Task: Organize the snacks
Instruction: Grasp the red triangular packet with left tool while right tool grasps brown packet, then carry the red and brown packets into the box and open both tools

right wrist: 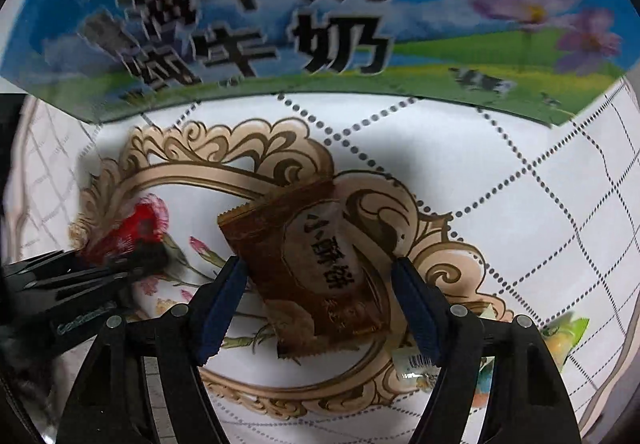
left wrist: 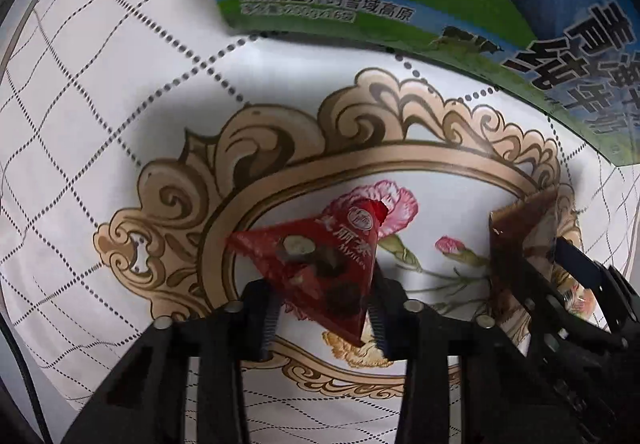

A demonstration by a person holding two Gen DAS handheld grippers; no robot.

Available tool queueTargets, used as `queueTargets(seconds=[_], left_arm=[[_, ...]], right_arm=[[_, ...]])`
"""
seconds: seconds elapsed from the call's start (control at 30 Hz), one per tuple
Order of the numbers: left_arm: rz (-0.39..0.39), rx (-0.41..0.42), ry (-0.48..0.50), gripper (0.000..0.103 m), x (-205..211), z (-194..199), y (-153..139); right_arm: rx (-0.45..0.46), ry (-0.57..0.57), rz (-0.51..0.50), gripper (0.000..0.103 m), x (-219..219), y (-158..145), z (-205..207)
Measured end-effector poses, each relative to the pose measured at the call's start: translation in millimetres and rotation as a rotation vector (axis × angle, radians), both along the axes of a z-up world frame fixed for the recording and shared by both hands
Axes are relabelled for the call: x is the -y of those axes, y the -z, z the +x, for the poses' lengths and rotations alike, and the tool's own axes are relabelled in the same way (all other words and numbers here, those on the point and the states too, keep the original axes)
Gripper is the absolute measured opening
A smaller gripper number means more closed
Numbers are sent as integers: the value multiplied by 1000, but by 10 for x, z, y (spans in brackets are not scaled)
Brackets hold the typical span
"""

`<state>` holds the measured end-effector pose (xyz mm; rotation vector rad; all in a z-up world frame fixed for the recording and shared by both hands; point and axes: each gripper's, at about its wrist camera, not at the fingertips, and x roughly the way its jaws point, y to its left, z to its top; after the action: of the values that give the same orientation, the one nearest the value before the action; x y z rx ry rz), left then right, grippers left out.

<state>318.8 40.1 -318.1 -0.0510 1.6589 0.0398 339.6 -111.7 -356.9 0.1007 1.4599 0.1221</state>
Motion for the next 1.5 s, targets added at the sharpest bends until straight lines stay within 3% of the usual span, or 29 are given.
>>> queueTargets(seconds=[0.1, 0.5, 0.67, 0.83, 1.0, 1.17, 1.33, 1.5], left_arm=[[-4, 5, -15, 28, -49, -72, -16], [-63, 84, -26, 25, -112, -522, -392], [-119, 145, 3, 25, 33, -692, -791], [-204, 229, 30, 25, 168, -633, -1359], [-266, 306, 81, 25, 366, -212, -1965], [-214, 333, 116, 25, 546, 457, -2140], [-172, 246, 79, 25, 401, 1059, -1901], [-143, 132, 31, 25, 305, 1438, -1469]], right_arm=[[14, -6, -28, 58, -101, 4, -29], [39, 56, 86, 57, 21, -287, -352], [87, 72, 160, 57, 100, -682, -476], [172, 74, 221, 57, 129, -1303, -499], [247, 83, 275, 57, 307, -1872, -284], [314, 96, 230, 57, 508, -2174, 188], [300, 111, 177, 57, 593, -2144, 758], [242, 131, 142, 57, 576, -1871, 1201]])
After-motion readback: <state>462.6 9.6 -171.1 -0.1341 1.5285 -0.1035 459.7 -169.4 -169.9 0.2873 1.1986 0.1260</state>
